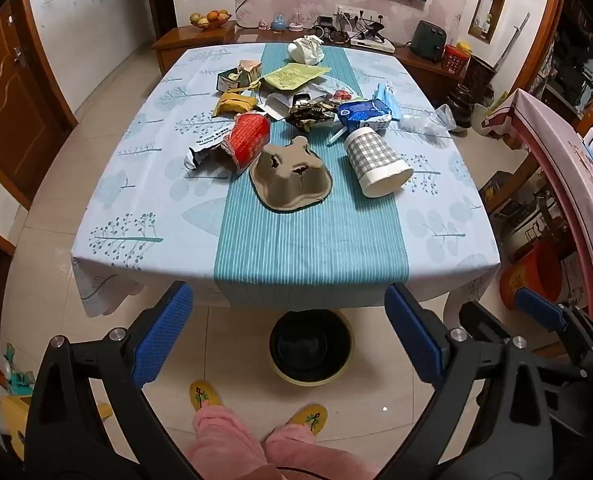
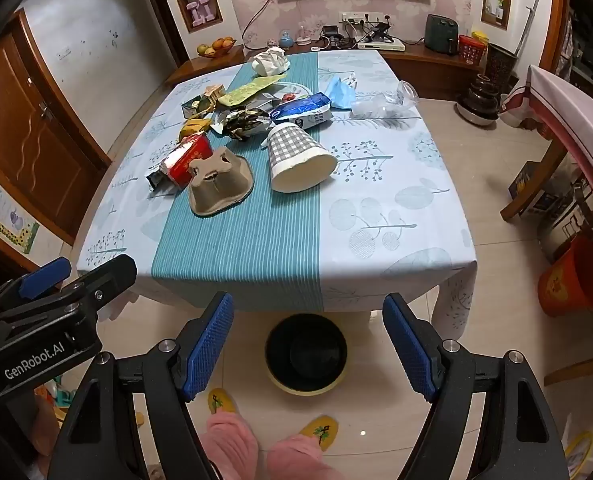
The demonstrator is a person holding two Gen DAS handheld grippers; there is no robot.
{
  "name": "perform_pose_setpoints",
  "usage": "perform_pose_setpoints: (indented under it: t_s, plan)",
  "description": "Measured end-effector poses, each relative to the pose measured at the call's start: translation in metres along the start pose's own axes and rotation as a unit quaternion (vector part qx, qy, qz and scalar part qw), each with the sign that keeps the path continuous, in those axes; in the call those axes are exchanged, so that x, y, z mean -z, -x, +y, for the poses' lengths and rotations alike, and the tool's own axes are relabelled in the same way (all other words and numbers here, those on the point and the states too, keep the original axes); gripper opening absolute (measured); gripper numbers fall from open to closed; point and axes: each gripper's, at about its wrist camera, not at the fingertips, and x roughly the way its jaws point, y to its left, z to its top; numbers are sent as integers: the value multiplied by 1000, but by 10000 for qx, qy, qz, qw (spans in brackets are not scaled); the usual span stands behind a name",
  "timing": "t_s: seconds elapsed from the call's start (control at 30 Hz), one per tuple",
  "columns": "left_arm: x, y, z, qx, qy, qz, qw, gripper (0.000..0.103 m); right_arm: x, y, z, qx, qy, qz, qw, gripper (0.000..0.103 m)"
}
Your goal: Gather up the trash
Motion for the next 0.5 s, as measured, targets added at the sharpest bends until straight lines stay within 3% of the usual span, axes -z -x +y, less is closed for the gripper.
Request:
perform_pose_setpoints:
  t_s: [0.5]
  plan:
    - [0,-4,-5,30,-38,14,10000,96,-2,0,-2,-33,-20,-13,10000,79]
